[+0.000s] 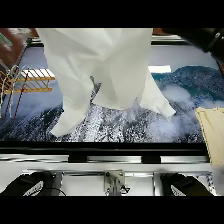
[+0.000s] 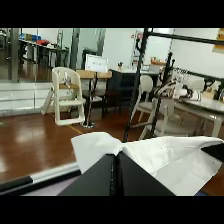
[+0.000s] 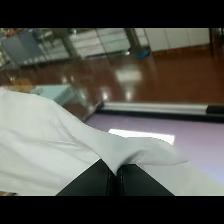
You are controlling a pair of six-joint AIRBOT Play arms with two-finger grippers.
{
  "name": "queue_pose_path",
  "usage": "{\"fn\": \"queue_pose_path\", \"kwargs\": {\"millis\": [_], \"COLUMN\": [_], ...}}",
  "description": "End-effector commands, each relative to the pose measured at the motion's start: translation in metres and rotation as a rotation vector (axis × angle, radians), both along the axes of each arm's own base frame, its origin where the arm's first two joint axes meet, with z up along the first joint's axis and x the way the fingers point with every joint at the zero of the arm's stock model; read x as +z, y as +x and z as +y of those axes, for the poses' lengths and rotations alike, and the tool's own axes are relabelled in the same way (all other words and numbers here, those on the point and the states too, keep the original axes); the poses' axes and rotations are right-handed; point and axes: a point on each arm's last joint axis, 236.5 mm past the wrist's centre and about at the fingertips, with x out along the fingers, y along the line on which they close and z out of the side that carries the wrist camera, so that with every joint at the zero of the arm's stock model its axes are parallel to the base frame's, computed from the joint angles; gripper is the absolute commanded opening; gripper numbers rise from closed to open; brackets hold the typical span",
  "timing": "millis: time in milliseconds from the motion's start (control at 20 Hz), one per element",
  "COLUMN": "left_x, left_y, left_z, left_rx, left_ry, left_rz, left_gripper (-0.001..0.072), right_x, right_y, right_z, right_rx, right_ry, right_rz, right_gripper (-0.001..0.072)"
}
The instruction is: Fold the shirts.
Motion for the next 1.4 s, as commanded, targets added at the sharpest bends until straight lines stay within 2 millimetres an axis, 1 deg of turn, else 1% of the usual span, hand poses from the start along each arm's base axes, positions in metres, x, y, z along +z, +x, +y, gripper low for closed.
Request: {"fn": "queue_pose_path", "kwargs": {"millis": [0,100,150,250,300,400,450,500,550,600,650,700,750,900,950,1000,1050,1100,1150,1200,1300,1350], "left_x": [-0.095,-0.190,-0.238,-0.325,-0.360,-0.427,-0.454,-0.476,-0.489,-0.493,-0.490,-0.482,-0.469,-0.419,-0.406,-0.401,-0.405,-0.417,-0.436,-0.457,-0.501,-0.517], "left_y": [0.008,0.022,0.024,0.014,0.006,-0.014,-0.027,-0.040,-0.050,-0.054,-0.053,-0.049,-0.041,-0.021,-0.016,-0.012,-0.010,-0.010,-0.013,-0.018,-0.030,-0.033], "left_z": [0.007,0.016,0.019,0.021,0.023,0.027,0.028,0.030,0.032,0.032,0.032,0.031,0.029,0.022,0.020,0.019,0.018,0.015,0.011,0.009,0.006,0.005], "left_rx": [0.052,0.084,0.085,0.070,0.070,0.074,0.068,0.079,0.086,0.091,0.097,0.105,0.111,0.097,0.099,0.105,0.111,0.106,0.088,0.072,0.033,0.019], "left_ry": [0.192,0.304,0.345,0.391,0.405,0.420,0.415,0.392,0.372,0.359,0.342,0.321,0.299,0.275,0.260,0.240,0.219,0.211,0.227,0.249,0.321,0.344], "left_rz": [0.281,0.499,0.596,0.766,0.829,0.946,1.016,1.100,1.161,1.195,1.205,1.199,1.180,1.083,1.061,1.065,1.096,1.149,1.224,1.303,1.478,1.545], "left_gripper": [0.0049,0.0049,0.0049,0.0049,0.0049,0.0049,0.0049,0.0050,0.0056,0.0184,0.0377,0.0518,0.0559,0.0559,0.0559,0.0559,0.0559,0.0560,0.0563,0.0602,0.0634,0.0688], "right_x": [-0.091,-0.173,-0.211,-0.270,-0.296,-0.334,-0.345,-0.352,-0.354,-0.353,-0.351,-0.348,-0.346,-0.346,-0.347,-0.347,-0.347,-0.347,-0.348,-0.350,-0.350,-0.350], "right_y": [-0.033,-0.029,-0.028,-0.030,-0.031,-0.032,-0.033,-0.032,-0.030,-0.026,-0.022,-0.019,-0.018,-0.023,-0.025,-0.029,-0.033,-0.036,-0.039,-0.040,-0.039,-0.039], "right_z": [0.021,0.017,0.013,0.017,0.019,0.028,0.035,0.043,0.051,0.060,0.065,0.068,0.070,0.075,0.078,0.082,0.086,0.090,0.092,0.092,0.091,0.091], "right_rx": [0.113,0.067,0.035,0.016,0.004,0.002,0.014,0.031,0.046,0.056,0.058,0.058,0.059,0.076,0.084,0.093,0.106,0.116,0.121,0.123,0.121,0.120], "right_ry": [-0.218,-0.384,-0.434,-0.463,-0.466,-0.431,-0.414,-0.392,-0.362,-0.322,-0.292,-0.269,-0.256,-0.262,-0.276,-0.288,-0.295,-0.303,-0.316,-0.335,-0.343,-0.345], "right_rz": [0.300,0.501,0.590,0.725,0.783,0.876,0.906,0.930,0.936,0.934,0.925,0.915,0.912,0.912,0.904,0.900,0.897,0.894,0.888,0.879,0.873,0.872], "right_gripper": [0.0057,0.0056,0.0057,0.0057,0.0057,0.0057,0.0057,0.0057,0.0057,0.0056,0.0057,0.0057,0.0057,0.0057,0.0057,0.0056,0.0057,0.0057,0.0057,0.0057,0.0057,0.0057]}}
